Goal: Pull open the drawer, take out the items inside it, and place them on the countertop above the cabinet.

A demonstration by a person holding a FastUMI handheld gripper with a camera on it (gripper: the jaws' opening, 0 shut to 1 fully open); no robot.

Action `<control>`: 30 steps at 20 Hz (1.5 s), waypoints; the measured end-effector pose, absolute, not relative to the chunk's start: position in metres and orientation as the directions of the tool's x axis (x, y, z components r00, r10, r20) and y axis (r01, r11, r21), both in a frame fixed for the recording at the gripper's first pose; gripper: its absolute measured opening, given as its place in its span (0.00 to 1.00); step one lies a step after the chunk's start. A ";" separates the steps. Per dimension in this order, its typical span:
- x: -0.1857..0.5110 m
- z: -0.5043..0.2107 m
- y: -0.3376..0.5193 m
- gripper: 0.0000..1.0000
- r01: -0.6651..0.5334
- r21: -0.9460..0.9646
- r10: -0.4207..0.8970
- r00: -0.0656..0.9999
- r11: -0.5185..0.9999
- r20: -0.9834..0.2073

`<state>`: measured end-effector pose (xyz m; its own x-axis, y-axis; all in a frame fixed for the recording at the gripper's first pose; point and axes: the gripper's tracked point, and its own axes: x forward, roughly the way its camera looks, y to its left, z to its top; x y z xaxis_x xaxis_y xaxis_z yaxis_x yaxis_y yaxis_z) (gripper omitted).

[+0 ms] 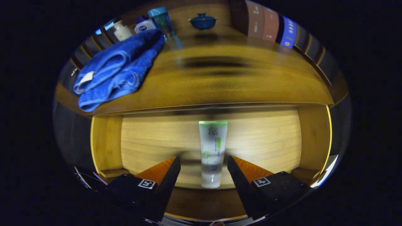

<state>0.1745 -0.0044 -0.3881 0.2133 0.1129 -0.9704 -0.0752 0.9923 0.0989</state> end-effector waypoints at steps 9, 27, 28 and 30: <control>0.176 -0.413 -0.014 0.63 -0.043 0.019 0.025 0.142 0.999 -0.990; 0.168 -0.297 -0.021 0.37 -0.089 0.081 0.102 0.266 0.993 -0.959; 0.173 -0.289 -0.019 0.37 -0.088 0.087 0.107 0.269 0.992 -0.957; 0.193 -0.275 -0.017 0.37 -0.080 0.089 0.108 0.281 0.993 -0.954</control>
<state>0.1926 -0.0171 -0.2749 0.2813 0.1081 -0.9535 -0.0797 0.9928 0.0891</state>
